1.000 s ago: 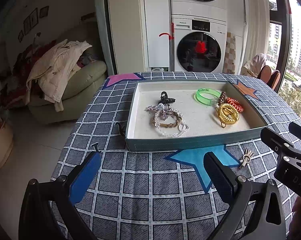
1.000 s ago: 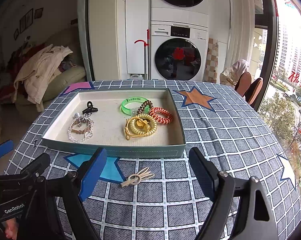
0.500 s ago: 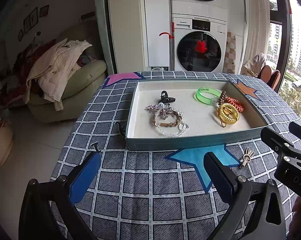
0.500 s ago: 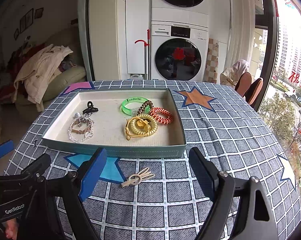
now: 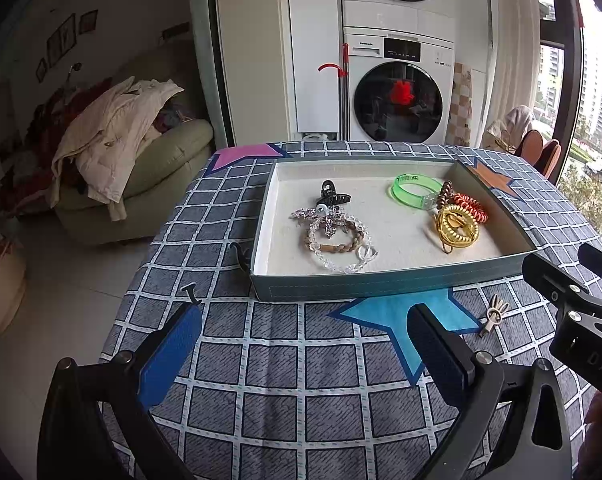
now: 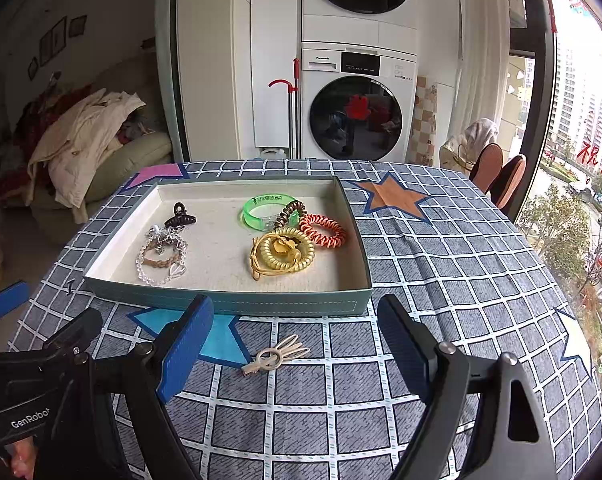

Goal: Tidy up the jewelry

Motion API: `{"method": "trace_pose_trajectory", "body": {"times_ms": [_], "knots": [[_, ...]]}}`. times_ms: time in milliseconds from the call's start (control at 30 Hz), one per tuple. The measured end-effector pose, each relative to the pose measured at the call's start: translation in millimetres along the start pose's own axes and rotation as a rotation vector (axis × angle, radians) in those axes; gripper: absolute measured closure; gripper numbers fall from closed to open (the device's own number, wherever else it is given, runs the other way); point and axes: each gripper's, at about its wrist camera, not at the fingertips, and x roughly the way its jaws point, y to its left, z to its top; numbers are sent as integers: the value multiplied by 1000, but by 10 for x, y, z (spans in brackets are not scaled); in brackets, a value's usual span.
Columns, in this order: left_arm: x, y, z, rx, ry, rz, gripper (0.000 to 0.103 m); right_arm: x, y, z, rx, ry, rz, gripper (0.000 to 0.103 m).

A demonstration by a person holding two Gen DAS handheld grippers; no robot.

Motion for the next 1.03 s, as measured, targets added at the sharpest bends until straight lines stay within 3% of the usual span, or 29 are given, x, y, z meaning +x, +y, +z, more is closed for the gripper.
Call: {"method": "trace_pose_trajectory", "body": {"times_ms": [1033], "knots": [[18, 14, 0, -1, 12, -18, 0, 7, 26, -2, -1, 3, 3, 17]]}}
